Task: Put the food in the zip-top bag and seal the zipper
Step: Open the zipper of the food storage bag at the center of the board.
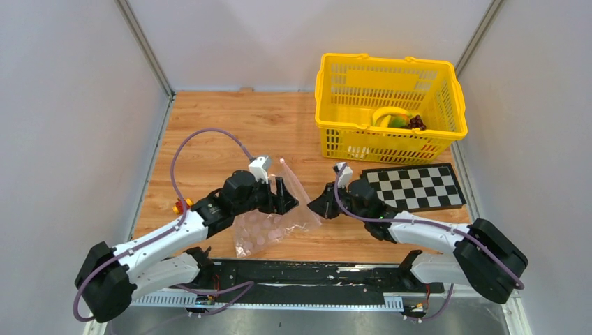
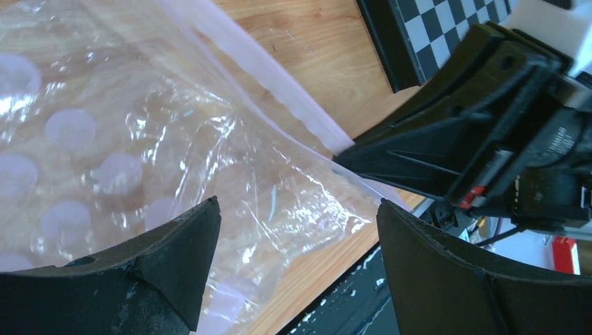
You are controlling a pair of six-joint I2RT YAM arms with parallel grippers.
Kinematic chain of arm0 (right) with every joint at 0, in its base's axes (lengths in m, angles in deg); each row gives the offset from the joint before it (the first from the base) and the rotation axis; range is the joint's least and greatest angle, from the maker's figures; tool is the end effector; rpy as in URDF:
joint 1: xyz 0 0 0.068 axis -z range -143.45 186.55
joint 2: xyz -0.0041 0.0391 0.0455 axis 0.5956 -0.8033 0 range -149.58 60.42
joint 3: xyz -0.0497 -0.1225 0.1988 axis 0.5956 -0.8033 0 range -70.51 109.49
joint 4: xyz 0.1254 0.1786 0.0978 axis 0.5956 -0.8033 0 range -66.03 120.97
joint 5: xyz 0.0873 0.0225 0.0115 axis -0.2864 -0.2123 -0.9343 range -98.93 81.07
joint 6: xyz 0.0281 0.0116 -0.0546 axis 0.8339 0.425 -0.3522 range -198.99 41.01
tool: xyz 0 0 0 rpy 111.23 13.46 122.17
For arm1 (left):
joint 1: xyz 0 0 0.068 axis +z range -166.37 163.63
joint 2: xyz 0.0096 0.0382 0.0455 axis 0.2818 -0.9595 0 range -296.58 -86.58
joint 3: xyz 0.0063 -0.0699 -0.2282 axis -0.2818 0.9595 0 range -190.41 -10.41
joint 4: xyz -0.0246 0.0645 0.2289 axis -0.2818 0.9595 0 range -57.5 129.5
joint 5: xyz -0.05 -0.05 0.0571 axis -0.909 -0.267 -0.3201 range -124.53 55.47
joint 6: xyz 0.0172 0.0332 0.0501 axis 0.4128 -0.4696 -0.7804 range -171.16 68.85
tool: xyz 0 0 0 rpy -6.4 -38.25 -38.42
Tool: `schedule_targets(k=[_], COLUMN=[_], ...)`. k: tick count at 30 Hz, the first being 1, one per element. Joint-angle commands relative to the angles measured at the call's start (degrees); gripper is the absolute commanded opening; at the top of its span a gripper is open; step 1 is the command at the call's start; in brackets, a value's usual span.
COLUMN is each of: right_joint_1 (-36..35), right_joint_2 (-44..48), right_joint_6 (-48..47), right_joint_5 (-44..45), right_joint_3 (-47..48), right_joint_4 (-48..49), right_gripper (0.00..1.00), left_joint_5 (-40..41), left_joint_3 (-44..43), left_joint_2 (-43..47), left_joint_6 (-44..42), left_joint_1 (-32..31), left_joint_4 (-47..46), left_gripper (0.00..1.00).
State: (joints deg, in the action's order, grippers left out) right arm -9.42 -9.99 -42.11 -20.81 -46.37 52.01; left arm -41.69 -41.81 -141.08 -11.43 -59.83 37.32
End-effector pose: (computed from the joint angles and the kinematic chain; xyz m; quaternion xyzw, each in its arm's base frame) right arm 0.1657 0.1854 0.1593 -0.1218 0.8329 0.4180 0.3416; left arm 0.1564 -0.1563 0.2113 0.0600 0.8536 -0.3816 0.3494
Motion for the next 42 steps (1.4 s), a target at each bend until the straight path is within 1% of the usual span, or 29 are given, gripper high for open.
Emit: schedule_targets(k=[1,3,6,7,8,11,16,21,22,24,26,28,30,33,35,42], right_joint_1=[-1.11,-1.18,-1.37,-1.51,-1.61,-1.9,-2.06,-2.35,-2.36,-2.36,-2.4,-2.53,-2.54,-2.63,-2.73,-2.88], right_joint_2=[4.71,6.11,7.18,7.29,7.3,7.23,7.62,7.99,7.82,7.59,7.72,7.98,8.24,8.83,9.05,10.28], right_joint_6=[3.93,3.91,3.64,3.69,3.71,3.63,3.45,0.6,-0.59,-1.81,-1.99,-1.9,-1.94,-1.39,-0.83,-0.92], right_joint_5=[6.88,7.42,6.7,6.51,6.35,5.91,5.27,4.23,3.82,3.17,2.48,2.43,2.72,3.12,3.53,3.34], right_joint_3=[-3.33,-4.41,-5.73,-5.98,-6.3,-6.8,-6.86,-5.26,-4.69,-3.91,-3.72,-3.61,-3.33,-3.85,-4.29,-4.72], right_joint_4=[5.91,6.1,6.82,6.87,7.15,7.58,7.19,5.0,4.12,2.64,2.31,1.67,0.55,0.36,0.66,0.69], right_gripper=[0.0,0.0,0.0,0.0,0.0,0.0,0.0,0.0,0.0,0.0,0.0,0.0,0.0,0.0,0.0,0.0], left_joint_5=[3.81,4.46,5.03,5.28,5.76,6.43,6.2,6.76,6.45,6.07,6.36,6.37,6.8,6.96,6.58,6.41], left_joint_3=[-1.96,-1.86,-1.78,-2.12,-2.59,-4.26,-4.97,-4.95,-5.36,-6.85,-7.67,-7.42,-7.03,-6.75,-6.88,-7.65], left_joint_2=[-3.36,-4.82,-6.51,-7.1,-7.69,-9.76,-12.22,-14.24,-14.64,-15.18,-15.06,-14.38,-13.52,-12.88,-12.88,-15.24], left_joint_6=[2.85,3.84,5.33,5.66,5.71,5.78,6.42,6.42,6.24,5.26,4.79,4.54,4.48,4.23,4.39,4.51], left_joint_1=[-1.41,-1.93,-2.77,-2.95,-3.37,-3.93,-4.43,-4.42,-4.37,-4.52,-4.53,-4.61,-4.61,-4.61,-4.61,-4.7], left_joint_4=[-6.38,-7.0,-9.87,-10.21,-10.33,-10.05,-11.64,-10.47,-9.73,-7.19,-5.56,-5.12,-5.08,-5.08,-3.74,-2.75], left_gripper=[0.86,0.83,0.74,0.74,0.74,0.8,0.82,0.79,0.77,0.67,0.66,0.59,0.56,0.56,0.6,0.59])
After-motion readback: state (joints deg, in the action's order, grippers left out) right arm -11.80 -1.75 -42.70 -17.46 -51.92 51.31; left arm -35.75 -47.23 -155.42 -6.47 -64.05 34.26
